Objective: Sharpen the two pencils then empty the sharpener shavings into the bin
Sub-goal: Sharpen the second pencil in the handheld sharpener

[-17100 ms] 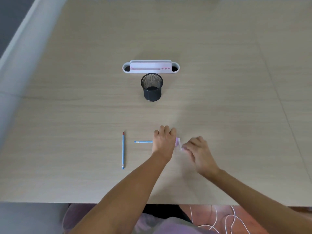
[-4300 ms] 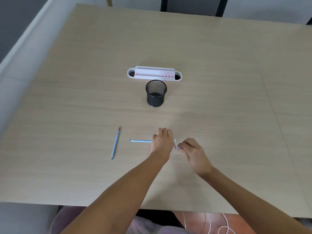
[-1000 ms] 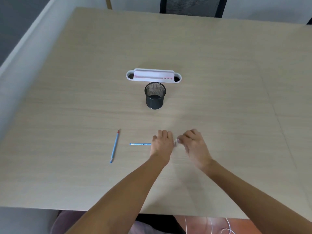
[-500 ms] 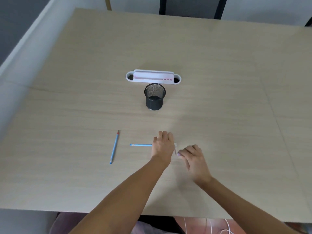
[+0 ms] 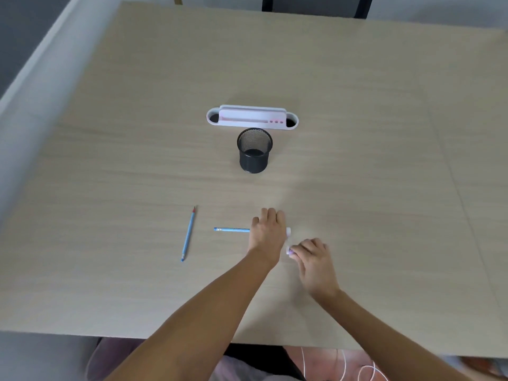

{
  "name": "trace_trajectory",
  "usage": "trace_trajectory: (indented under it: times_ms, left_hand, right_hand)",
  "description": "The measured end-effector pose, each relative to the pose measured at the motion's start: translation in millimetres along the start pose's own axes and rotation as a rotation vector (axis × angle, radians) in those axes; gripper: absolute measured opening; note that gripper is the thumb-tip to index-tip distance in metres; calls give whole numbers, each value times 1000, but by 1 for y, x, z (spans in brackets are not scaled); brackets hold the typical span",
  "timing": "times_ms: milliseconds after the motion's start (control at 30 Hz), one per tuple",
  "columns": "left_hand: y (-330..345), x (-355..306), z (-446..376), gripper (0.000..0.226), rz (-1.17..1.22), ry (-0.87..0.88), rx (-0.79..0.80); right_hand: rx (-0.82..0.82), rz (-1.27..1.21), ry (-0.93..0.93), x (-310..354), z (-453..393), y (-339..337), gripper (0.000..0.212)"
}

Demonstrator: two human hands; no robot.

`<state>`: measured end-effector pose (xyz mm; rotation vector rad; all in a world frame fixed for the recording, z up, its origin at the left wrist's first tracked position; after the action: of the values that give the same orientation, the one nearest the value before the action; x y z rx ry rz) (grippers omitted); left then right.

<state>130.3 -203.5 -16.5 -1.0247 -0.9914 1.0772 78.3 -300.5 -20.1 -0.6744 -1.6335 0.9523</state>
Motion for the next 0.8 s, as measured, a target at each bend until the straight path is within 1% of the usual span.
trace_trajectory:
  times_ms: [67, 133, 167, 233, 333, 367, 467, 500, 567, 600, 667, 733, 800]
  left_hand:
    - [1, -2, -1, 50, -2, 17, -11]
    - [1, -1, -3, 50, 12, 9, -20]
    - [0, 1, -4, 52, 21, -7, -15]
    - [1, 3, -7, 54, 13, -25, 11]
    - [3, 1, -6, 53, 6, -12, -11]
    - [5, 0, -6, 52, 3, -9, 7]
    - [5, 0, -6, 54, 9, -13, 42]
    - [6, -1, -5, 54, -2, -7, 54]
    - [6, -3, -5, 52, -4, 22, 42]
    - [4, -4, -5, 52, -9, 30, 14]
    - [1, -1, -5, 50, -20, 12, -8]
    - [0, 0, -4, 52, 25, -7, 6]
    - [-2, 1, -6, 54, 29, -16, -19]
  right_hand:
    - [-37, -25, -55, 9, -1, -19, 19]
    - [-88, 9, -139, 18, -18, -37, 16]
    - [-120, 30, -149, 17, -32, -44, 14]
    - [-142, 60, -103, 6, -65, -44, 14]
    - [-40, 122, -20, -14, -86, -12, 15]
    - [-13, 142, -7, -17, -82, -1, 14]
    - [31, 154, 1, -14, -45, 15, 23]
    - [27, 120, 6, -11, -29, 14, 22]
    - [19, 20, 23, -6, -7, 6, 15]
    - [13, -19, 24, -3, -2, 0, 17]
    - [7, -29, -35, 2, -4, -10, 21]
    - [5, 7, -134, 5, -11, -16, 20]
    - [-5, 9, -199, 6, -15, -18, 18]
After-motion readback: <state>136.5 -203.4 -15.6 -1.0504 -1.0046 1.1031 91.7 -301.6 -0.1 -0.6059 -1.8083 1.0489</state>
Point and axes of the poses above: each hand's wrist, its own z-axis away from the middle knuckle, its own y-axis out of the palm, x = y × z, the point moved 10 cm from there along -z, towards the middle knuckle, and after that the axes turned 7 degrees about -z, right-handed, at the moved point
